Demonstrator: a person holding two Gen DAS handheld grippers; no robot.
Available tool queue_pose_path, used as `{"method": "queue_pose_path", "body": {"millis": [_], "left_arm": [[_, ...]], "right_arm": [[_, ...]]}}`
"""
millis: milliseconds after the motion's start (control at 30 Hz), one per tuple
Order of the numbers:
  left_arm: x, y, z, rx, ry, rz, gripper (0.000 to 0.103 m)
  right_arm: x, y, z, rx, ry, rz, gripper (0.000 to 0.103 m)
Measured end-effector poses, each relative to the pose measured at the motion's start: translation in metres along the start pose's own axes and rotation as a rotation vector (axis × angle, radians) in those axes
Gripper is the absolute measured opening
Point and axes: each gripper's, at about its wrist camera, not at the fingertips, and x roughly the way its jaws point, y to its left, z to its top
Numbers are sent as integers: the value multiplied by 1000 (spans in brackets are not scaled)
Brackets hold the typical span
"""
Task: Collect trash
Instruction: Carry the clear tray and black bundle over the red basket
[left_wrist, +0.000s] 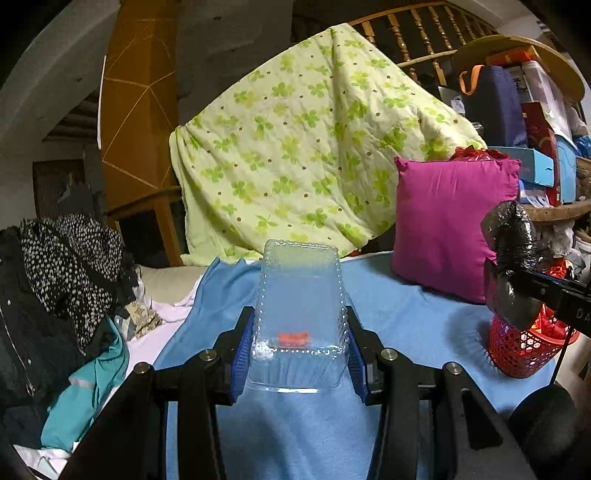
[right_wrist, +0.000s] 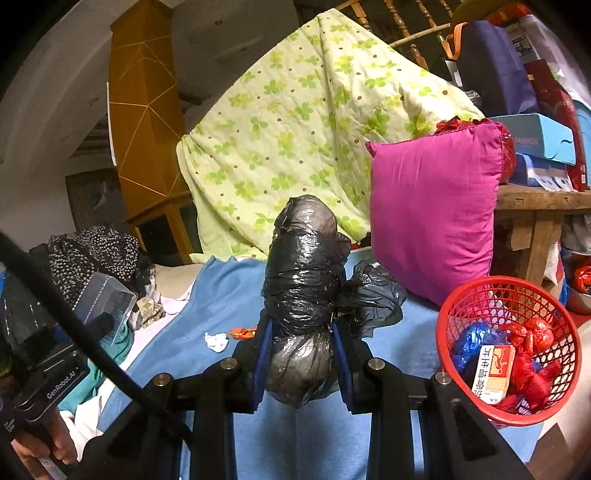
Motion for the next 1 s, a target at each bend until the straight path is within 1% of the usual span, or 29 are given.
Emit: {"method": "queue_pose_path", "body": {"millis": [200, 533, 700, 1000], "left_arm": [[-4, -13, 8, 20, -11, -8, 47], [0, -33, 12, 35, 3, -38, 47], [2, -44, 13, 43, 9, -51, 47], [3, -64, 15, 65, 17, -76, 47]], "right_arm": [[-10, -9, 2, 17, -21, 10, 33], [-19, -31, 4, 68, -36, 23, 33], [-23, -35, 3, 76, -43, 21, 33], [-34, -56, 5, 117, -63, 8, 33]]}}
